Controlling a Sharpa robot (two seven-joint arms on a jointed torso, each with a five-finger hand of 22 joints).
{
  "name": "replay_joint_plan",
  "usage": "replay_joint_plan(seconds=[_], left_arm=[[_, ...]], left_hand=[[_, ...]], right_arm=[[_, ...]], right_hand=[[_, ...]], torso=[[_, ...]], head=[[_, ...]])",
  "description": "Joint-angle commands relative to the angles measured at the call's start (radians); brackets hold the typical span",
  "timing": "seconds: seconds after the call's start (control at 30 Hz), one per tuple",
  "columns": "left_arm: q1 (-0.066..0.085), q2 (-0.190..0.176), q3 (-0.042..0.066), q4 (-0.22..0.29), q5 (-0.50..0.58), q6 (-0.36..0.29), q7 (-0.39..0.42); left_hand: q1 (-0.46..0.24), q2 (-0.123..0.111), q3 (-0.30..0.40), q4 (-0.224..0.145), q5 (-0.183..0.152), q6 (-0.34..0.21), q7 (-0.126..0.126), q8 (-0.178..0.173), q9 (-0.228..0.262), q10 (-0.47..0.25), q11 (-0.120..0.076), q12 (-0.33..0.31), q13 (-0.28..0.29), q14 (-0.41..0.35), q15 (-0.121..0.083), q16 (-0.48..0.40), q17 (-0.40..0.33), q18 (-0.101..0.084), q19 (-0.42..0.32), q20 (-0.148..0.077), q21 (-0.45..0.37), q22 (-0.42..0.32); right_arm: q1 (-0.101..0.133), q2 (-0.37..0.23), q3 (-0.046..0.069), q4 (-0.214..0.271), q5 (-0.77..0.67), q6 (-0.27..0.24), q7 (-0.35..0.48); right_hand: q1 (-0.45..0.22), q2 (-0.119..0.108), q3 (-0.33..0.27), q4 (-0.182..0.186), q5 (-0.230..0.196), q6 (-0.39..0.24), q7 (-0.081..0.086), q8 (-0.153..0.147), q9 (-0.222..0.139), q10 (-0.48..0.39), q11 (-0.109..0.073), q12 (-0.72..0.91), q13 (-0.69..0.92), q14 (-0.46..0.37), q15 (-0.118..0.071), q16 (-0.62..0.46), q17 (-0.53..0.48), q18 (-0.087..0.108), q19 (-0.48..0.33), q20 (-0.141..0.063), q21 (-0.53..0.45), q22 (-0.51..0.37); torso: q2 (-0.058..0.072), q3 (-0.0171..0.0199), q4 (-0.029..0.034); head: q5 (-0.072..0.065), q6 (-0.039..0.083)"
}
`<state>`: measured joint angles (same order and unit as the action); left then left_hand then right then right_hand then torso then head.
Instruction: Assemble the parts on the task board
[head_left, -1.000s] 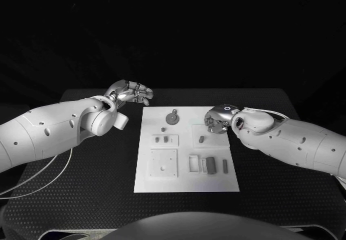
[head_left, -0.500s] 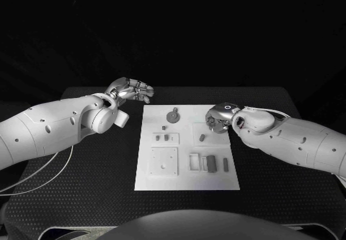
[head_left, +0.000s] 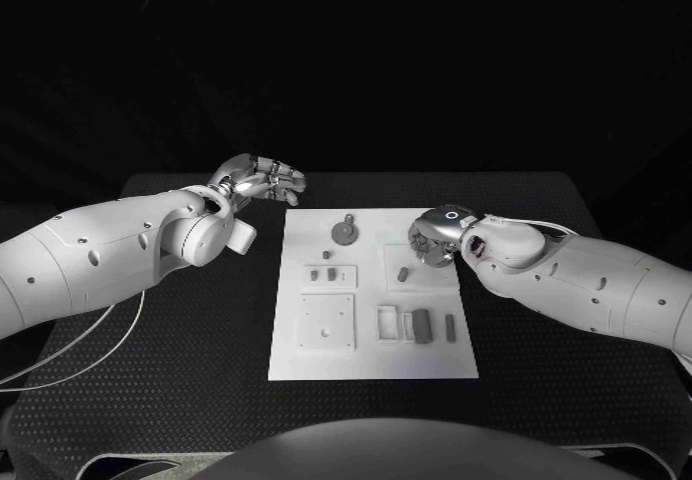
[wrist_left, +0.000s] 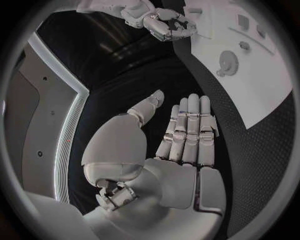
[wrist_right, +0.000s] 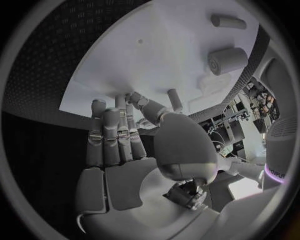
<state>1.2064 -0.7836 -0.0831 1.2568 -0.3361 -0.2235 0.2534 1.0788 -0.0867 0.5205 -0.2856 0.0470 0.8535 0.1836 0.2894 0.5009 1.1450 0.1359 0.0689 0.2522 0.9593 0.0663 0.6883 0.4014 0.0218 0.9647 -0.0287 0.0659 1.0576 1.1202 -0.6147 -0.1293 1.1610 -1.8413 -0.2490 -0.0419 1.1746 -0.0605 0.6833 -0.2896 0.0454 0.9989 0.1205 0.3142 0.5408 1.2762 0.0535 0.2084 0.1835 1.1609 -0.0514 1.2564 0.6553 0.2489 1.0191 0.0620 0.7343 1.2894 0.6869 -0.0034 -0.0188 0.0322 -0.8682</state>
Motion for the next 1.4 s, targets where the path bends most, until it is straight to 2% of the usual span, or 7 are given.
replay_joint_plan(seconds=[0.03,0.23,0.5,0.93,1.0,1.13,1.4], left_arm=[[0.002,0.003,0.001,0.001,0.007,0.000,0.008],[0.002,0.003,0.001,-0.003,0.007,-0.001,0.007],[0.002,0.003,0.001,-0.007,0.007,-0.001,0.007],[0.002,0.004,0.001,-0.012,0.007,0.002,0.005],[0.002,0.003,0.001,-0.012,0.007,0.002,0.004],[0.002,0.003,0.001,-0.016,0.007,-0.002,0.006],[0.004,0.008,0.001,-0.022,0.007,-0.009,0.008]], left_hand=[[-0.004,0.002,-0.009,0.000,0.004,-0.005,0.000,0.000,-0.001,-0.010,0.001,-0.003,-0.002,0.006,0.004,-0.006,0.002,-0.006,-0.004,0.001,-0.001,-0.001],[-0.004,0.002,-0.009,0.000,0.004,-0.005,0.001,0.000,-0.001,-0.011,0.001,-0.003,-0.002,0.006,0.004,-0.007,0.003,-0.006,-0.004,0.001,-0.001,-0.003],[-0.003,0.002,-0.009,0.000,0.004,-0.006,0.001,0.000,-0.002,-0.012,0.001,-0.003,-0.003,0.007,0.004,-0.009,0.004,-0.006,-0.004,0.001,-0.001,-0.004],[-0.003,0.002,-0.009,0.001,0.004,-0.007,0.001,0.000,-0.002,-0.013,0.002,-0.002,-0.003,0.007,0.005,-0.011,0.005,-0.006,-0.004,0.001,-0.001,-0.007],[-0.003,0.002,-0.009,0.001,0.004,-0.007,0.001,0.000,-0.002,-0.013,0.002,-0.002,-0.003,0.007,0.005,-0.011,0.005,-0.006,-0.004,0.001,-0.001,-0.007],[-0.003,0.002,-0.010,0.001,0.004,-0.008,0.002,0.000,-0.002,-0.013,0.002,-0.002,-0.004,0.007,0.005,-0.012,0.006,-0.006,-0.005,0.001,-0.001,-0.008],[-0.002,0.003,-0.010,0.001,0.004,-0.008,0.002,0.000,-0.003,-0.013,0.002,-0.002,-0.004,0.008,0.005,-0.013,0.007,-0.005,-0.004,0.001,0.000,-0.009]], right_arm=[[-0.012,-0.007,-0.008,0.004,-0.023,-0.013,-0.006],[-0.012,-0.026,-0.006,0.036,-0.019,-0.046,-0.005],[0.012,-0.053,0.018,0.084,-0.010,-0.053,-0.011],[0.039,-0.081,0.037,0.134,0.020,-0.050,-0.011],[0.039,-0.091,0.045,0.158,0.038,-0.048,-0.009],[0.039,-0.104,0.063,0.226,0.105,-0.055,0.006],[0.038,-0.060,0.064,0.304,0.137,-0.053,0.030]], right_hand=[[0.010,0.001,0.006,-0.002,0.005,0.010,0.000,0.007,0.003,0.010,-0.001,0.005,0.007,0.008,-0.005,-0.001,0.002,0.013,0.010,-0.004,0.005,0.002],[0.011,0.000,0.006,-0.002,0.005,0.018,-0.003,0.012,0.005,0.021,-0.005,0.004,0.013,0.018,-0.009,0.001,0.007,0.013,0.021,-0.008,0.008,0.004],[0.011,-0.002,0.007,-0.002,0.005,0.024,-0.006,0.017,0.009,0.029,-0.008,0.004,0.017,0.023,-0.012,0.003,0.010,0.013,0.028,-0.012,0.009,0.006],[0.010,-0.003,0.007,-0.001,0.005,0.026,-0.007,0.018,0.011,0.032,-0.009,0.003,0.020,0.026,-0.013,0.004,0.012,0.013,0.030,-0.013,0.009,0.007],[0.010,-0.003,0.006,-0.001,0.005,0.026,-0.007,0.018,0.011,0.033,-0.009,0.003,0.020,0.026,-0.013,0.004,0.012,0.013,0.030,-0.013,0.009,0.007],[0.010,-0.003,0.007,-0.001,0.005,0.026,-0.007,0.018,0.011,0.033,-0.009,0.003,0.020,0.026,-0.014,0.004,0.013,0.013,0.031,-0.013,0.009,0.007],[0.008,-0.001,0.007,0.000,0.005,0.025,-0.006,0.018,0.011,0.033,-0.009,0.001,0.021,0.025,-0.014,0.003,0.013,0.013,0.031,-0.013,0.009,0.007]], torso=[[0.000,-0.0004,0.0010],[0.000,0.0001,0.0004],[0.000,0.0004,-0.0002],[0.000,0.0001,0.0010],[0.000,0.0001,0.0009],[0.000,-0.0003,-0.0009],[0.000,-0.0009,0.0009]], head=[[-0.003,0.001],[-0.003,0.003],[-0.001,0.006],[-0.003,0.009],[-0.002,0.010],[0.008,0.011],[0.034,0.010]])
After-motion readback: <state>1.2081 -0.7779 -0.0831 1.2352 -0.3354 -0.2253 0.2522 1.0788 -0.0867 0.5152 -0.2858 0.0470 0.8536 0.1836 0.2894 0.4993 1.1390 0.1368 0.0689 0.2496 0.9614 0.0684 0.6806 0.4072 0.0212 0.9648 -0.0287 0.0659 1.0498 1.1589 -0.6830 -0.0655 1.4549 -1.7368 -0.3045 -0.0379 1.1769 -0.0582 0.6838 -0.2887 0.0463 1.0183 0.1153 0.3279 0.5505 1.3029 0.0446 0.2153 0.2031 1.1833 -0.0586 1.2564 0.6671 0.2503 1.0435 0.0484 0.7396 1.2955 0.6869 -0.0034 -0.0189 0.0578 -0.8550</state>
